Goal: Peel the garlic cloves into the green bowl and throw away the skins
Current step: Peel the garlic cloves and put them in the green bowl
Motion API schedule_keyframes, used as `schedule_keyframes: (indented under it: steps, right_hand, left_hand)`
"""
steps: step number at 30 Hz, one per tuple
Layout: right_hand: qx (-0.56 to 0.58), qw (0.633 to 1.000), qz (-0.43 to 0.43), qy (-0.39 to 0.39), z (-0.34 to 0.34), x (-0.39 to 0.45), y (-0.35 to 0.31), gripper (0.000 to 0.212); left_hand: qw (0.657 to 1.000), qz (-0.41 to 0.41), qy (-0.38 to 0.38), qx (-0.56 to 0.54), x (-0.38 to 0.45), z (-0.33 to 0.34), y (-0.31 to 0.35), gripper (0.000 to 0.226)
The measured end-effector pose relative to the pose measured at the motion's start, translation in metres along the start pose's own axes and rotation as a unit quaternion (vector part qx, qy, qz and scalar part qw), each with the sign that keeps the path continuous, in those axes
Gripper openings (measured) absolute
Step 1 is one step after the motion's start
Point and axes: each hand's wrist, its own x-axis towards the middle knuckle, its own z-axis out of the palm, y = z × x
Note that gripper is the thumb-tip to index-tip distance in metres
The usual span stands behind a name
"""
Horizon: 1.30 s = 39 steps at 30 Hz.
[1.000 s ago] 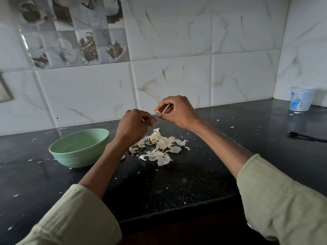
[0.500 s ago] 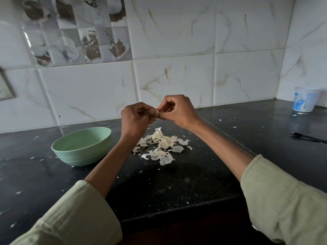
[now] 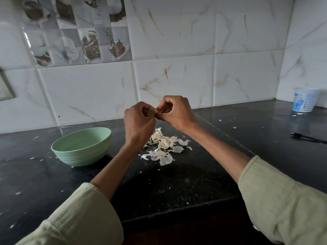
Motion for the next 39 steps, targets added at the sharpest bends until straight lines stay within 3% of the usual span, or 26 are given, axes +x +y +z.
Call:
schedule_keyframes:
  steps: [6, 14, 20, 24, 29, 34, 39]
  right_hand:
    - [0.047, 0.998, 0.044, -0.024, -0.006, 0.002, 0.001, 0.014]
    - [0.118, 0.988, 0.094, -0.015, -0.007, 0.004, 0.003, 0.021]
    - [0.128, 0.986, 0.106, -0.002, -0.010, 0.005, 0.004, 0.009]
    - [0.070, 0.995, 0.074, -0.019, -0.007, 0.005, 0.005, 0.004]
    - [0.054, 0.995, 0.075, -0.030, -0.010, 0.004, 0.002, 0.010]
    - [-0.058, 0.992, 0.027, -0.105, 0.001, -0.002, -0.002, 0.027]
    - [0.034, 0.990, 0.066, -0.121, 0.003, -0.009, -0.012, 0.036]
  left_hand:
    - [0.998, -0.028, -0.011, -0.047, 0.004, -0.001, -0.005, 0.013]
    - [0.980, -0.105, -0.053, -0.162, 0.011, 0.000, -0.015, 0.019]
    - [0.982, -0.070, -0.080, -0.155, 0.011, -0.001, -0.016, 0.023]
    - [0.984, -0.070, -0.064, -0.149, 0.012, -0.002, -0.018, 0.018]
    - [0.980, -0.075, -0.059, -0.175, 0.012, -0.004, -0.019, 0.016]
    - [0.960, -0.121, -0.096, -0.235, 0.012, -0.005, -0.015, 0.012]
    - [0.921, -0.173, -0.134, -0.323, 0.010, -0.007, -0.011, 0.007]
